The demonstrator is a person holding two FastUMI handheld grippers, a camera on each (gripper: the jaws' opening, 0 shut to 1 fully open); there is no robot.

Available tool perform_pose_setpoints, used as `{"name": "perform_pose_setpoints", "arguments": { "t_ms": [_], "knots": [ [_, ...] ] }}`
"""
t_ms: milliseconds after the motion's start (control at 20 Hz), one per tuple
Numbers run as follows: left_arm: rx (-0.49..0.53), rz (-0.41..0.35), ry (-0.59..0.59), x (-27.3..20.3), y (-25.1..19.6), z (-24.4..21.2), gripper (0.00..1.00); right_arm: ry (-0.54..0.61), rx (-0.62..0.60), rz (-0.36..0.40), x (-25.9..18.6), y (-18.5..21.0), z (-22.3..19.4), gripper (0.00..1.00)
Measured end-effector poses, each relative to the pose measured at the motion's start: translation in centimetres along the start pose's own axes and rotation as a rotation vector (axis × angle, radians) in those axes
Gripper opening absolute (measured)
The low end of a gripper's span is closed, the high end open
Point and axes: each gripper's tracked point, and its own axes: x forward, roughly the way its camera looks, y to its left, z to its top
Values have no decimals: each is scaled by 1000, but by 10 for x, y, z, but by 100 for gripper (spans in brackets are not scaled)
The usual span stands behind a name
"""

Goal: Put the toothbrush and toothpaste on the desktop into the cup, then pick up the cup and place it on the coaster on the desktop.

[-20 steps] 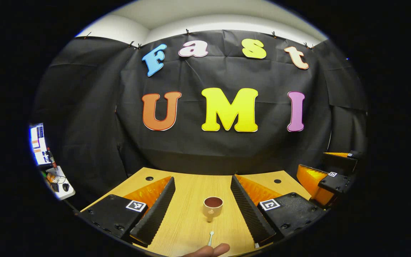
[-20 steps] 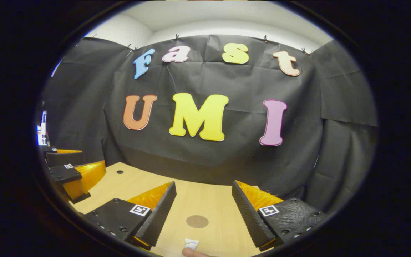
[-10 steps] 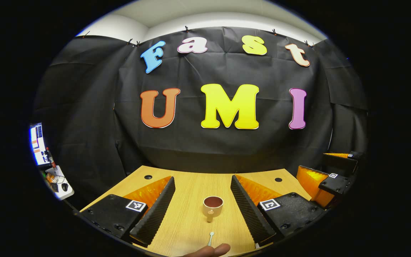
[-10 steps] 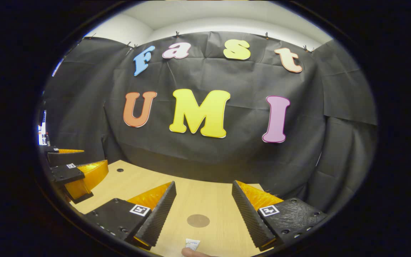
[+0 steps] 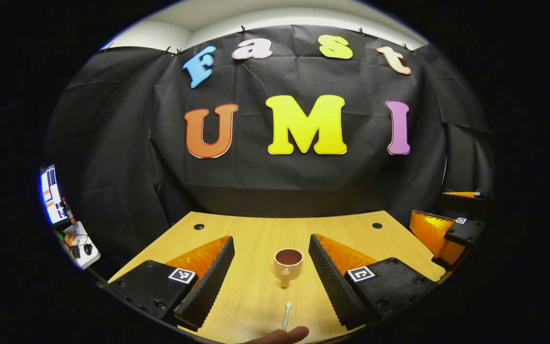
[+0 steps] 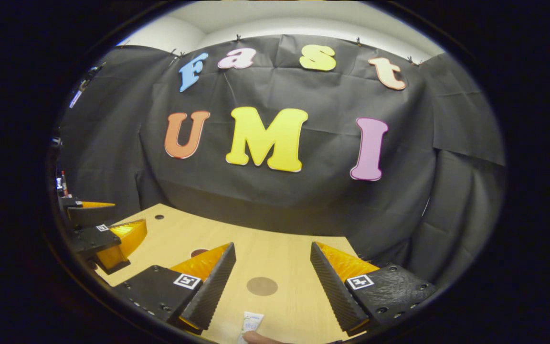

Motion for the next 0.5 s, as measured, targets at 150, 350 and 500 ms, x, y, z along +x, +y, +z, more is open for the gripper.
{"name": "perform_pose_setpoints", "arguments": {
  "t_ms": [150, 350, 500],
  "knots": [
    [9, -31, 89, 11, -8, -41, 99, 65, 0, -14, 0, -9, -27, 95],
    [-28, -70, 325, 20, -20, -133, 100, 167, 11, -31, 2, -20, -65, 95],
    [-53, -69, 468, 22, -25, -186, 100, 242, 14, -45, 2, -28, -89, 95]
  ]
}}
